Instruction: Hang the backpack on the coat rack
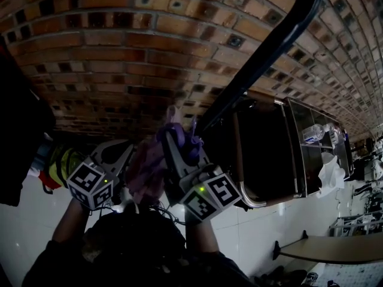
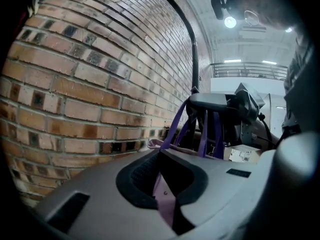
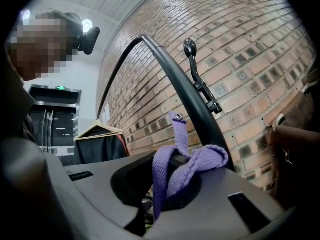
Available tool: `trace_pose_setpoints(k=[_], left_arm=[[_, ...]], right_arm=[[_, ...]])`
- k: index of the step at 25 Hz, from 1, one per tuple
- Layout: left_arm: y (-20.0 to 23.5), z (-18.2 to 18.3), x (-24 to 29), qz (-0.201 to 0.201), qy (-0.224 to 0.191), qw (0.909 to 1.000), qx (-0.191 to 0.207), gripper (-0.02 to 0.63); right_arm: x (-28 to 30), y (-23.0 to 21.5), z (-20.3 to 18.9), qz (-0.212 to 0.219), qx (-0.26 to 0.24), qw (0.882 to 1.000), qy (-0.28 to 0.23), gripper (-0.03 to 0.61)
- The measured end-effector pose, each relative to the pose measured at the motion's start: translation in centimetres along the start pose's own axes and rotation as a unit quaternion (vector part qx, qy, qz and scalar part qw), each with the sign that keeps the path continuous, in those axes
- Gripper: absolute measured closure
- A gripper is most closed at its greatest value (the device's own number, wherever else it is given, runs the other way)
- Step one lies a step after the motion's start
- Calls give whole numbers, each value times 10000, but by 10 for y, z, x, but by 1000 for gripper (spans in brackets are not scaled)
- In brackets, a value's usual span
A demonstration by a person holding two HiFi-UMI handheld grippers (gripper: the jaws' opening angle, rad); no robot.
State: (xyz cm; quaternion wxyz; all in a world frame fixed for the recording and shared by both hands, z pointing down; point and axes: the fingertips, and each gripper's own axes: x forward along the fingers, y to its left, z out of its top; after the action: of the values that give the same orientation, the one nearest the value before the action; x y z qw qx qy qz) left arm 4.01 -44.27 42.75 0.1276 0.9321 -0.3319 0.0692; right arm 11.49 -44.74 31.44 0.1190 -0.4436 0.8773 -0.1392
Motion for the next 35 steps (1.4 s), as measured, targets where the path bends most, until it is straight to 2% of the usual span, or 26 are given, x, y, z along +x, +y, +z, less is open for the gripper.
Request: trace_pose_setpoints(k=[7, 11, 21, 26, 35], left_arm=[[10, 9, 0, 79, -90, 9999, 46, 600], [6, 7, 2, 28, -49, 10000, 4, 600], [-11, -4, 7, -234, 26, 9997, 57, 600], [-16, -11, 6, -294, 88, 9995, -17, 600], [-19, -19, -2, -302, 96, 9995, -20, 600]], right_arm=[[-6, 4, 24, 48, 326, 9991, -273, 580], [-10, -1, 18, -25, 319, 9992, -226, 580], [-26, -4, -13, 158, -113, 9998, 1, 580], [-32, -3, -36, 358, -359, 9983, 277, 580], [-29, -6, -53, 102, -723, 9969, 282, 568]])
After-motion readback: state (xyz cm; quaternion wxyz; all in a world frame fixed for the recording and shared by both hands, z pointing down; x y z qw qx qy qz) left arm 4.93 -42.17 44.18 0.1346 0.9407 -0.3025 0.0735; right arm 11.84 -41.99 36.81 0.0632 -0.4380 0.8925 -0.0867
